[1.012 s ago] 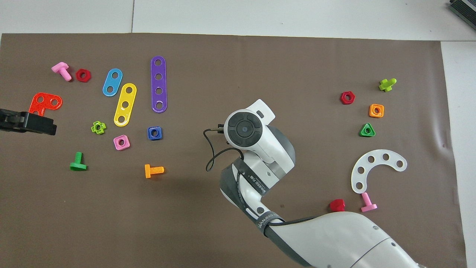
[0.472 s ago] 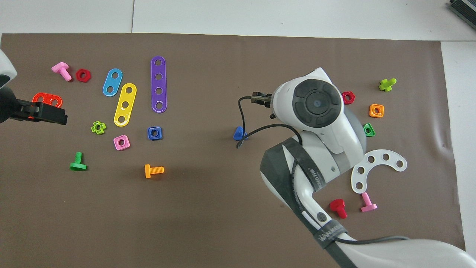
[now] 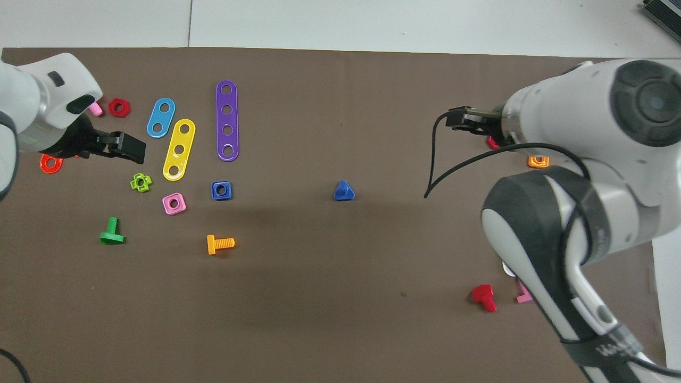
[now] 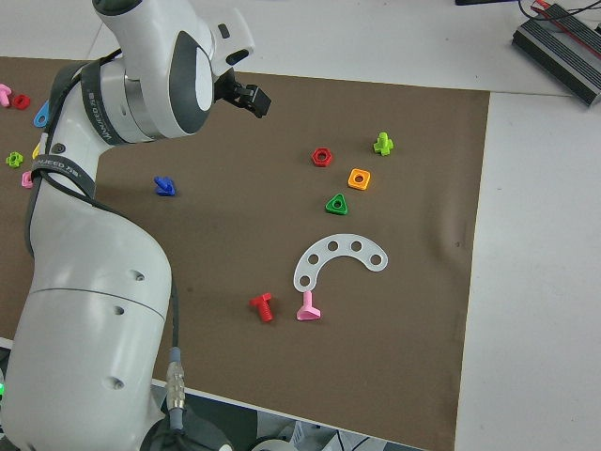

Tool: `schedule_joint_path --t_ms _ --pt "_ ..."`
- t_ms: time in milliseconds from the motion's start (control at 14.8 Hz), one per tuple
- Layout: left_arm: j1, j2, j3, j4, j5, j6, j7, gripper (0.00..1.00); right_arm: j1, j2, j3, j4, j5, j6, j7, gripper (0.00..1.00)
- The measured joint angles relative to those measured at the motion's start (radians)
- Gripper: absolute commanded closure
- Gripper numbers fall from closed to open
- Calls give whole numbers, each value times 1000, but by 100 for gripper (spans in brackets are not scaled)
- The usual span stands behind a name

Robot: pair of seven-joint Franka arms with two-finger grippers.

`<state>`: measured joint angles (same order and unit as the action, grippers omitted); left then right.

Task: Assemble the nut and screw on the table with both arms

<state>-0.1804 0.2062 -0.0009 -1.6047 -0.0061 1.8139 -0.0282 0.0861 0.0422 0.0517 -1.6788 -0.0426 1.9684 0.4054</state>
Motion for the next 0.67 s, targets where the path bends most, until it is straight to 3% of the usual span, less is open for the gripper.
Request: schedule_joint_path --t_ms 270,472,674 --pt "-46 76 -2 -21 0 99 -94 0 -79 -91 -3 31 2 -194 -80 0" --pt "-73 122 -2 -99 0 218 -170 1 -144 -146 -6 42 2 -352 -208 0" --pt "-97 158 -2 -176 0 326 -218 5 -158 -150 -7 43 3 -399 -240 0"
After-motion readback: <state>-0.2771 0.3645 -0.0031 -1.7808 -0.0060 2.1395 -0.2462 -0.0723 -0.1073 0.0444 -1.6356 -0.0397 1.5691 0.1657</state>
